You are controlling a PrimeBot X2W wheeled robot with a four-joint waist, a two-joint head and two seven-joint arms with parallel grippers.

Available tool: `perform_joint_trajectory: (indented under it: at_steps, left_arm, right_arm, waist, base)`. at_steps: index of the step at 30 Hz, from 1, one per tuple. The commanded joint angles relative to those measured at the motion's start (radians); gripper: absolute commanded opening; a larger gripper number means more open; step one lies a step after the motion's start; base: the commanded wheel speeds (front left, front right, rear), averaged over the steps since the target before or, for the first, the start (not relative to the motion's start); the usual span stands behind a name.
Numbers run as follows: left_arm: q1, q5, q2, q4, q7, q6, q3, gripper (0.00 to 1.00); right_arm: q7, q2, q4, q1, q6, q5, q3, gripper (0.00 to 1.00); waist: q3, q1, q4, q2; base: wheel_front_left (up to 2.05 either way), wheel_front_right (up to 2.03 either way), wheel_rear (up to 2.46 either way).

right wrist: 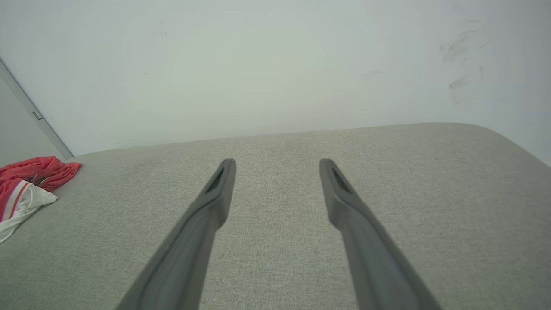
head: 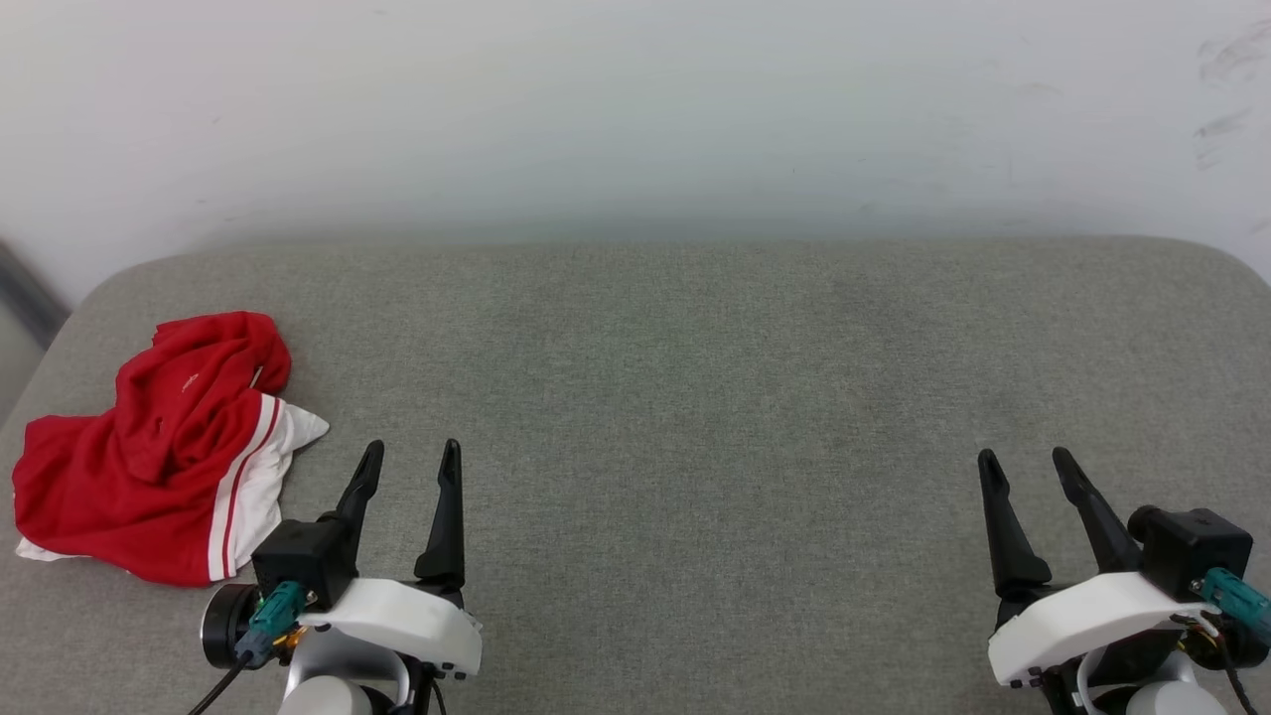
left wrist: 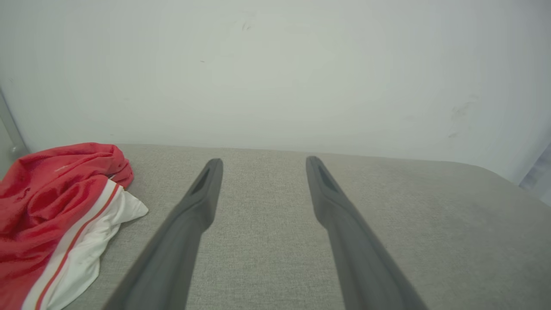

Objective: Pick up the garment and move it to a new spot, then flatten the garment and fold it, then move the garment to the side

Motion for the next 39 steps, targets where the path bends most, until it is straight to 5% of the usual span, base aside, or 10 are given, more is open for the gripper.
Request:
perform_joint_trajectory:
  at_steps: [1,30,39]
  left_arm:
    - [-0.014,0.021,0.0,-0.003,-0.007,0.0,-0.002,1.0]
    - [-0.018,0.202,-0.029,0.039,-0.062,-0.023,0.016,1.0]
    - [-0.018,0.173,-0.043,0.034,-0.062,-0.028,0.043,1.0]
  right_arm:
    - [-0.008,0.001,-0.011,-0.003,0.002,-0.021,-0.003,1.0]
    - [-0.054,0.001,0.007,-0.02,0.002,-0.168,-0.008,1.0]
    - [-0.058,0.002,0.007,-0.02,0.002,-0.149,-0.012,1.0]
  waist:
    - [0.0,0.0,0.0,0.0]
    - [0.008,0.0,-0.002,0.0]
    - [0.013,0.0,0.029,0.0]
  base:
    - [0.0,0.0,0.0]
    - [0.0,0.0,0.0]
    - [0.0,0.0,0.0]
